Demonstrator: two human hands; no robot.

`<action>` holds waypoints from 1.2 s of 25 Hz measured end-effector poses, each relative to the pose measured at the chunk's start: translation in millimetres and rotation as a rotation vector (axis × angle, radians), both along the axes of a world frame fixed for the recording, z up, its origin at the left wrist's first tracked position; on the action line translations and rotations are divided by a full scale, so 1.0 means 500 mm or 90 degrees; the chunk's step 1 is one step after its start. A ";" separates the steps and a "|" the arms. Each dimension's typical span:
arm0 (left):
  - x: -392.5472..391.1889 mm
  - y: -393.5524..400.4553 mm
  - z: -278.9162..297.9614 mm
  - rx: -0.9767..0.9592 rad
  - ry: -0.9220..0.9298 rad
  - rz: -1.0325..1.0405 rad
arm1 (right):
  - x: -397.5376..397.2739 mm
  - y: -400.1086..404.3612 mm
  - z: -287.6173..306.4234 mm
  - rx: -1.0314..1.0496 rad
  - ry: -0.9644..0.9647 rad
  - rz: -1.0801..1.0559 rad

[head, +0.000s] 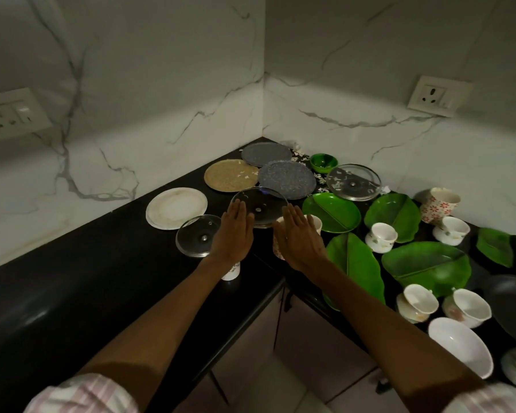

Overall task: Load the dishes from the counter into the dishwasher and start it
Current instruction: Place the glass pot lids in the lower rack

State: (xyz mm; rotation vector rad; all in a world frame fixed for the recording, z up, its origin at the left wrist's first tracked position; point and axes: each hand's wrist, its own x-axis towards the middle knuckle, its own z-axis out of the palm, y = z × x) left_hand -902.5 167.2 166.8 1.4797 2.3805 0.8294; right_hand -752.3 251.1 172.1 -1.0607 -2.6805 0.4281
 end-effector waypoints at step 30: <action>-0.269 0.245 -0.058 -0.124 -0.205 0.157 | -0.337 0.085 -0.187 -0.635 0.114 -0.081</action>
